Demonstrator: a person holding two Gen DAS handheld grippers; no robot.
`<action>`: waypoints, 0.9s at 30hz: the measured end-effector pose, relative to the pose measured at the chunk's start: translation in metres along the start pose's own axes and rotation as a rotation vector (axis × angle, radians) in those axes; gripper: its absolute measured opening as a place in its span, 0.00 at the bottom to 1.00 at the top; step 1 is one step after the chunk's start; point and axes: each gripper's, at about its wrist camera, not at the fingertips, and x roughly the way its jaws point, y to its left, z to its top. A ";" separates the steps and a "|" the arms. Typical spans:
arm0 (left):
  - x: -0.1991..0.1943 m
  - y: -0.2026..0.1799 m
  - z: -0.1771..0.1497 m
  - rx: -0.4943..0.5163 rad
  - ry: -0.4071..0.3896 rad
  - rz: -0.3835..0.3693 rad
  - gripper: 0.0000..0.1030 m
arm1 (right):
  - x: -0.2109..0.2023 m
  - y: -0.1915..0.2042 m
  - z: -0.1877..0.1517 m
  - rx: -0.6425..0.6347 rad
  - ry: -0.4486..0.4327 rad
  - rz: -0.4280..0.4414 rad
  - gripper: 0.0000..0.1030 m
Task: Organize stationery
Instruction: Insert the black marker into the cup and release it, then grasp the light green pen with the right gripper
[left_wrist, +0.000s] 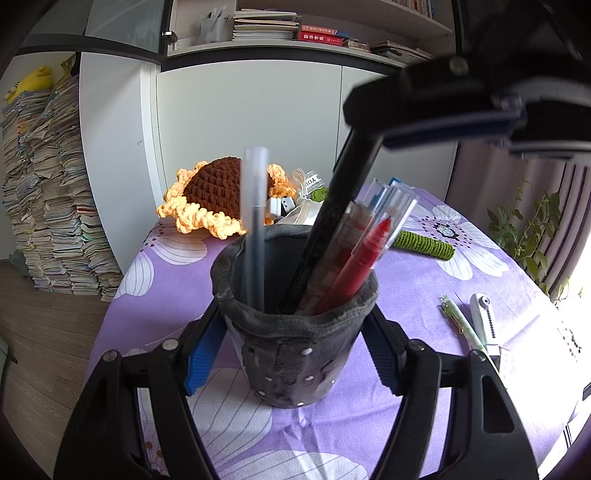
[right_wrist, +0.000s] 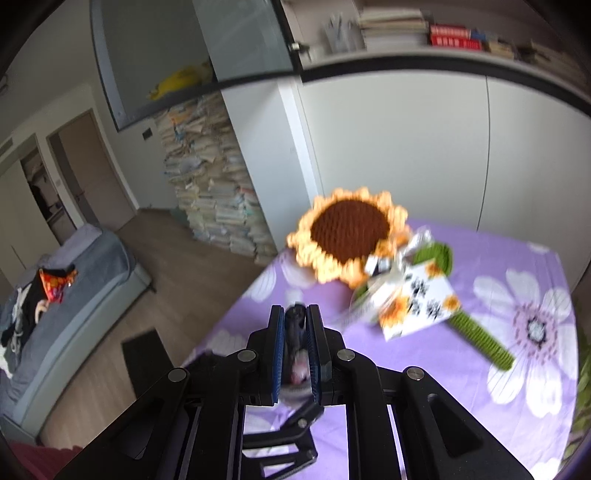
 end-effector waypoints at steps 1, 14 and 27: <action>0.000 -0.001 -0.001 0.000 0.000 0.000 0.68 | 0.002 -0.002 -0.002 0.012 0.012 0.013 0.13; -0.002 -0.003 -0.003 -0.001 0.003 0.000 0.68 | -0.023 -0.057 -0.021 0.144 0.073 -0.147 0.18; 0.000 -0.002 -0.003 -0.005 0.012 -0.002 0.69 | 0.037 -0.139 -0.079 0.281 0.402 -0.307 0.23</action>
